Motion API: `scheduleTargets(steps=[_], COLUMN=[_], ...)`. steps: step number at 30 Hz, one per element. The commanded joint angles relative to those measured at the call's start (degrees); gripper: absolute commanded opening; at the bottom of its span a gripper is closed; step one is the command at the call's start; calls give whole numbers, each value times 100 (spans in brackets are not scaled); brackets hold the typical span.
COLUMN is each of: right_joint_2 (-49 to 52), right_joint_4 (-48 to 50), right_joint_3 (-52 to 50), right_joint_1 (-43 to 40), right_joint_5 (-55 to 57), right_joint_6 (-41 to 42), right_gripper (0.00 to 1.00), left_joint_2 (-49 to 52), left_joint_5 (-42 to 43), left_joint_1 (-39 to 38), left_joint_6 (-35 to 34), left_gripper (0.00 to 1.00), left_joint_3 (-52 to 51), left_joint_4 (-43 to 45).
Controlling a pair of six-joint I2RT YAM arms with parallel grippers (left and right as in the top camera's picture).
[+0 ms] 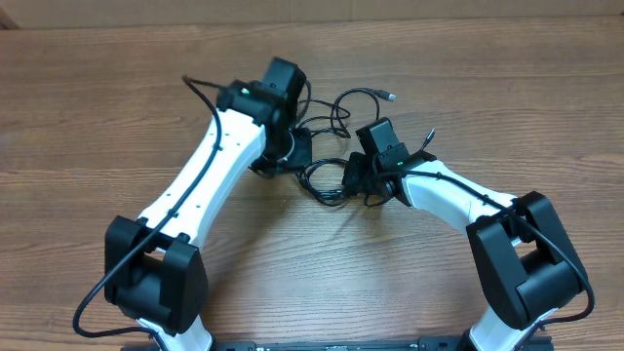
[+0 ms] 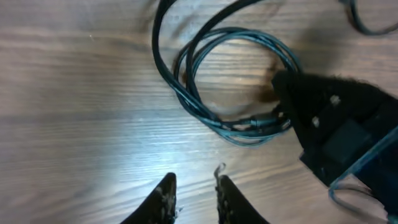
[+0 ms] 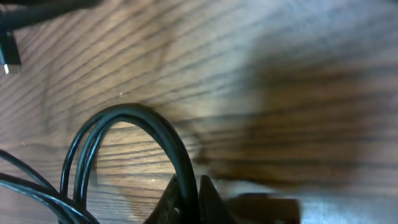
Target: Untangle cables
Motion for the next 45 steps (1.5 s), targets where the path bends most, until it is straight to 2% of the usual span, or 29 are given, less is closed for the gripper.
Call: scheduleTargets(steps=[1, 6, 9, 14, 17, 22, 45], right_joint_2=[-162, -162, -162, -160, -162, -160, -160], right_joint_4=[-55, -101, -175, -225, -247, -247, -299], right_joint_3=[116, 116, 116, 116, 116, 116, 116], right_joint_1=[-22, -20, -20, -15, -15, -15, -15], right_joint_5=[-26, -52, -90, -85, -87, -90, -90], right_joint_6=[564, 562, 564, 562, 562, 450, 452], right_gripper=[4, 4, 4, 4, 4, 4, 4], left_joint_2=[-81, -81, -68, -66, -63, -59, 356], left_joint_5=[273, 824, 791, 699, 426, 476, 400], left_joint_1=[-61, -63, -85, -85, -85, -98, -282], left_joint_6=[-1526, -2020, -2535, -2931, -3268, -3499, -3497], left_gripper=[29, 42, 42, 43, 43, 43, 39], left_joint_3=[-514, -1143, -1397, -1718, -1867, -2041, -2087], left_joint_4=[240, 1327, 1711, 2328, 2437, 2638, 2647])
